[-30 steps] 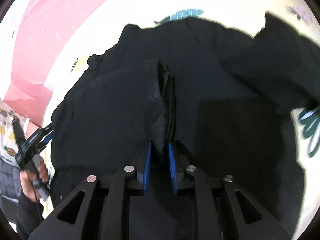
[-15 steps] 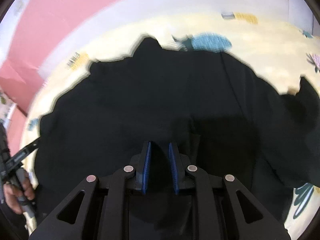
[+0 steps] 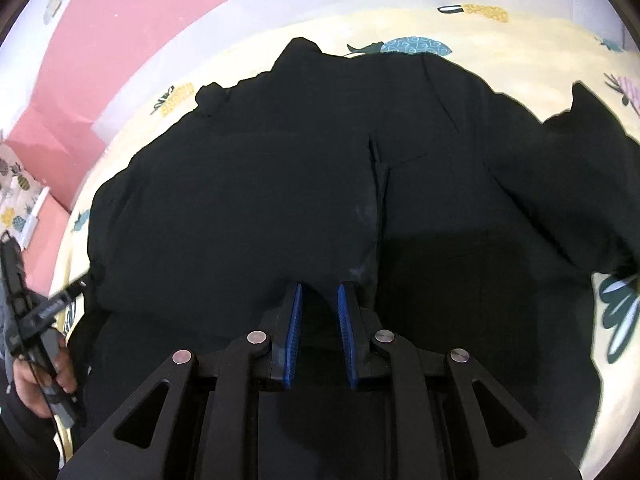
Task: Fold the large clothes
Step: 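Grasp the remaining outstretched sleeve cuff with the right tool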
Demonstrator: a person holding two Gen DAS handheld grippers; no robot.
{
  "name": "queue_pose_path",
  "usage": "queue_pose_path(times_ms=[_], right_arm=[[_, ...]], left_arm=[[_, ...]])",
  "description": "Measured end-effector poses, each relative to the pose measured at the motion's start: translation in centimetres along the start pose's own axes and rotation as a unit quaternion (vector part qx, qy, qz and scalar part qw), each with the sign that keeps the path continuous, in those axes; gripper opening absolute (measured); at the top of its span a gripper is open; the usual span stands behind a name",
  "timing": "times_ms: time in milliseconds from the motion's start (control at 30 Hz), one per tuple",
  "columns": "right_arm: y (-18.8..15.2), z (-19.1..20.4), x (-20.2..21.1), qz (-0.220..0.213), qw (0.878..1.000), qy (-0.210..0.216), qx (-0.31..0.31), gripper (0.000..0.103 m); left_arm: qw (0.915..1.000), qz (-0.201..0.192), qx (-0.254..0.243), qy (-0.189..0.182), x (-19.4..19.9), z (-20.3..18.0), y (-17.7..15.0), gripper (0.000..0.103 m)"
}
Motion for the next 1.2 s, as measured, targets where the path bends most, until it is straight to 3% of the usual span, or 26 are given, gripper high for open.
queue_pose_path(times_ms=[67,133,200,233,467,600,867,1033,1200], right_arm=[[0.1,-0.1,0.5,0.002,1.000,0.005,-0.008,0.021],[0.0,-0.1,1.9,-0.003,1.000,0.005,-0.007,0.032],[-0.6,-0.4,3.6,-0.014,1.000,0.012,-0.014,0.058],[-1.1,-0.9,4.9,-0.021,0.999,0.021,-0.021,0.060],[-6.4,-5.2,11.6,-0.047,0.995,0.033,-0.077,0.061],[-9.4,-9.0,14.2,-0.056,0.990,0.032,-0.128,0.062],[-12.8,-16.3,17.5,-0.067,0.974,0.038,-0.211,0.063],[-13.3,-21.4,18.2,-0.092,0.957,0.044,-0.273,0.063],[-13.1,-27.9,17.2,-0.114,0.929,0.043,-0.349,0.063]], left_arm=[[0.9996,0.003,-0.015,0.023,0.1,-0.9,0.2,0.071],[0.9998,0.009,-0.012,0.016,0.9,-1.5,0.3,0.070],[0.9999,0.008,-0.009,0.008,2.4,-1.9,0.1,0.070],[1.0000,0.006,-0.006,0.000,3.3,-2.3,-0.2,0.070],[0.9993,-0.008,0.005,-0.037,9.7,-5.0,-4.9,0.070],[0.9993,-0.013,-0.007,-0.034,12.1,-7.4,-7.2,0.070],[0.9976,-0.021,-0.045,-0.047,14.6,-12.4,-8.7,0.070],[0.9958,-0.023,-0.069,-0.057,14.8,-15.1,-8.0,0.070],[0.9949,-0.026,-0.077,-0.060,14.4,-16.7,-7.5,0.070]])
Point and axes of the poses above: each gripper's, at about its wrist camera, not at the fingertips, and x roughly against the way its jaws point, z to its left, y to its top, the point moved 2 cm from there along -x, roughly the way its jaws point, and after that the axes turned 6 degrees about z, right-handed, at the moved point
